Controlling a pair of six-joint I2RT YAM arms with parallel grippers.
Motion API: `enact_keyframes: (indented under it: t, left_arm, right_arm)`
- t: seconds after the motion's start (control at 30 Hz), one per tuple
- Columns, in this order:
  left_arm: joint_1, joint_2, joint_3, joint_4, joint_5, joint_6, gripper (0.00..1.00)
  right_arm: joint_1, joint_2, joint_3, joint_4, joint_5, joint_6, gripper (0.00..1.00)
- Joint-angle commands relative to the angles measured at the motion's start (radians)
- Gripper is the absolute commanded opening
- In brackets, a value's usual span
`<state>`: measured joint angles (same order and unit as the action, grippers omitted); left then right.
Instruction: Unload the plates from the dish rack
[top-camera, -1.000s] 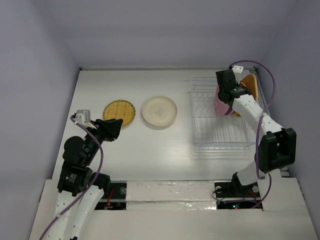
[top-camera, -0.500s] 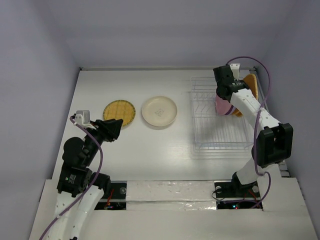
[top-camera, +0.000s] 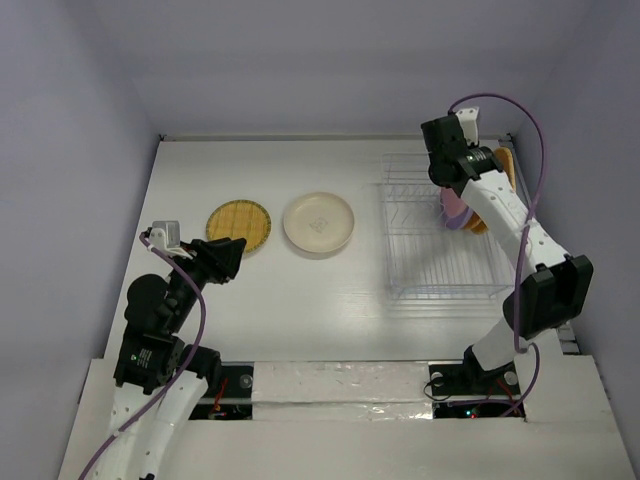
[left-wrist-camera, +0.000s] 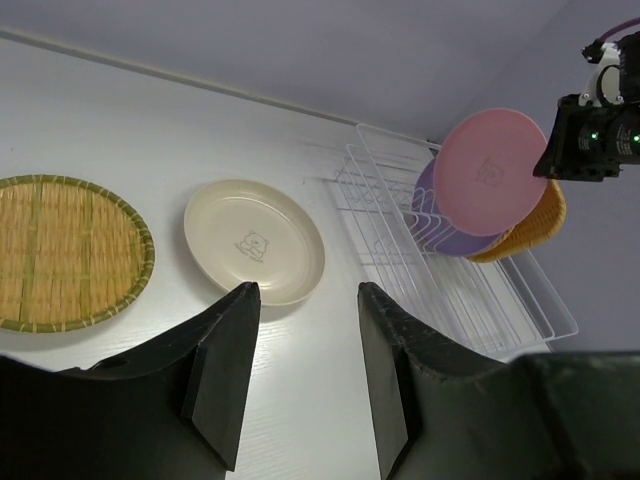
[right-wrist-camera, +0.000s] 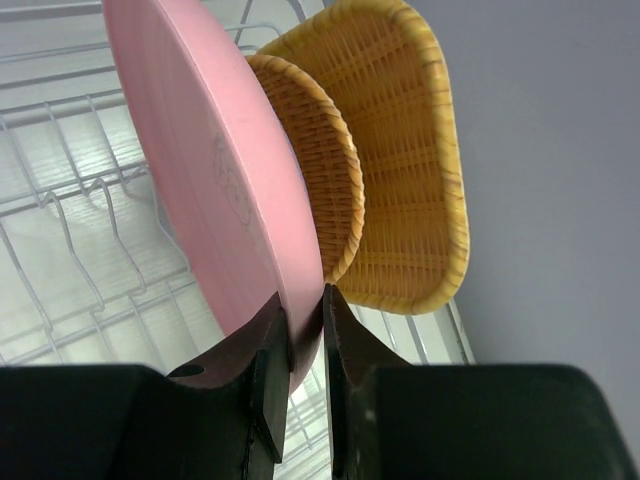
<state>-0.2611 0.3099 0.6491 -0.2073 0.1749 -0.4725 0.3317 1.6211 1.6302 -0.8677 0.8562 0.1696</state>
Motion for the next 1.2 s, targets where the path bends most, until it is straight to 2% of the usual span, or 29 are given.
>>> enact_keyframes:
  t: [0.0,0.17,0.37,0.53,0.63,0.73,0.87,0.93,0.97,1.03,1.07,1.13,1.17]
  left_arm:
    - [-0.004,-0.002,0.004,0.040,-0.005,0.002,0.41]
    - [-0.004,-0.005,0.003,0.039,-0.006,0.000,0.41]
    - [-0.004,0.000,0.004,0.037,-0.015,-0.002,0.41]
    - [-0.004,0.006,0.003,0.039,-0.015,0.000,0.42]
    - [-0.004,0.014,0.004,0.037,-0.015,0.000,0.42]
    - [-0.004,0.020,0.003,0.040,-0.011,0.000,0.42]
    - [0.005,0.017,0.003,0.042,-0.009,0.000,0.42]
    - [0.005,0.017,0.001,0.040,-0.008,0.000,0.42]
    - [0.005,0.015,0.003,0.042,-0.006,-0.002,0.42]
    - [0.005,0.015,0.001,0.042,-0.006,0.000,0.42]
    - [0.005,0.015,0.001,0.042,-0.006,0.000,0.42]
    - [0.005,0.017,0.001,0.042,-0.006,0.000,0.42]
    - [0.005,0.017,0.001,0.043,-0.005,0.000,0.42]
  right_arm:
    - [0.044,-0.088,0.077,0.010,0.004,0.015,0.00]
    - [0.115,-0.191,0.080,0.055,-0.116,0.022,0.00]
    - [0.214,-0.199,0.024,0.173,-0.178,0.094,0.00]
    - [0.260,-0.167,-0.136,0.487,-0.511,0.188,0.00]
    - [0.296,-0.118,-0.150,0.518,-0.456,0.241,0.00]
    - [0.296,-0.101,-0.158,0.500,-0.465,0.226,0.00]
    - [0.296,-0.160,-0.239,0.457,-0.324,0.217,0.00]
    - [0.296,-0.214,-0.324,0.481,-0.306,0.212,0.18]
    - [0.296,-0.242,-0.351,0.487,-0.295,0.218,0.35]
    - [0.265,-0.331,-0.404,0.493,-0.292,0.238,0.46]
    - [0.244,-0.364,-0.470,0.501,-0.305,0.255,0.56]
    - [0.234,-0.484,-0.541,0.548,-0.370,0.274,0.66]
    - [0.225,-0.522,-0.599,0.565,-0.393,0.280,0.74]
